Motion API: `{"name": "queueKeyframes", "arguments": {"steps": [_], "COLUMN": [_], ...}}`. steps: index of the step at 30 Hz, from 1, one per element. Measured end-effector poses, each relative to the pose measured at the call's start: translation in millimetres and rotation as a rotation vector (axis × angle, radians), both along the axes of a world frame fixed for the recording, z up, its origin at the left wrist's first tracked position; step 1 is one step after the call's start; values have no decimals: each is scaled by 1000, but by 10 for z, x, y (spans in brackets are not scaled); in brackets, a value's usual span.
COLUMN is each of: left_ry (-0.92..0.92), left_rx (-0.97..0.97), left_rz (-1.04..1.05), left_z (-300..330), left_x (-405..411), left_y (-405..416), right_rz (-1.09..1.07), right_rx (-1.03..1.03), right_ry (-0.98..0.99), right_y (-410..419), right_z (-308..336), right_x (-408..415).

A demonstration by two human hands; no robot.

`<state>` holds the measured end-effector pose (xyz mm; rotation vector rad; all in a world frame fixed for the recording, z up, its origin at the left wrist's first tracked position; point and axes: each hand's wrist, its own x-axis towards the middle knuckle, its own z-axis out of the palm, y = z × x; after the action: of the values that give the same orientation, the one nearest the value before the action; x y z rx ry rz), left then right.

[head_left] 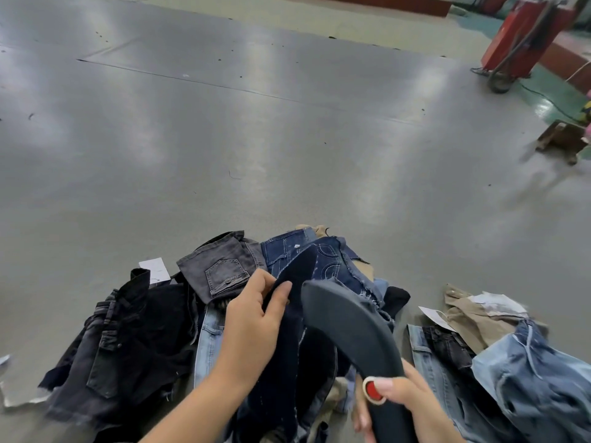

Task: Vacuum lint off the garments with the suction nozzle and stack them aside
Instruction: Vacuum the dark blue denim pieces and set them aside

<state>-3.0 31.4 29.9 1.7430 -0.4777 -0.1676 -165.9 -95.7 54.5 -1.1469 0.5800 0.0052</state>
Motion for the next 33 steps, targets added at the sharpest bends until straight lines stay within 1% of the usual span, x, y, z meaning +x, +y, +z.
{"name": "queueKeyframes", "arguments": {"steps": [1,3,5,6,8,10,13,15,17,18,20,23,26,28,30,32,33], "left_ry": [13,69,166,218,293,326,298,251,221,209,186,178,231,224,224,226,220], "left_rx": [4,1,-21,-37,-56,-43,-9,29,44,49,62,71,50,54,69,69,70], "left_rz": [-17,-18,24,50,65,31,-42,-71,-50,-27,13,4,-72,-121,-155,-153,-141], "left_z": [-6,-6,11,15,8,-1,-17,-36,-65,-76,-88,-101,-80,-58,-59,-85,-96], "left_x": [-5,12,55,80,110,97,31,-10,-17,-11,14,20,10,10,18,16,11], "left_y": [-3,-13,-31,-39,-47,-46,-50,-54,-56,-57,-57,-44,-42,-27,8,59,80], "right_rz": [11,10,29,30,108,133,50,7,-13,8,119,115,7,-69,-142,-226,-235], "right_rx": [-29,-61,-39,4,33,85,163,128,104,125,176,130,151,73,12,53,75], "right_ry": [-50,-86,-61,-43,-100,-124,-142,-120,-102,-118,-134,-130,-133,-113,-138,-179,-183], "right_y": [5,-59,-59,-55,-3,48,-33,-90,-117,-104,-58,10,-28,-99,-194,-316,-371], "right_z": [52,22,7,-17,-112,-140,-99,-60,-53,-45,-46,-70,-132,-137,-87,1,29], "right_x": [-26,-39,10,44,-35,-46,30,75,41,19,-19,-5,30,53,58,25,-9]}}
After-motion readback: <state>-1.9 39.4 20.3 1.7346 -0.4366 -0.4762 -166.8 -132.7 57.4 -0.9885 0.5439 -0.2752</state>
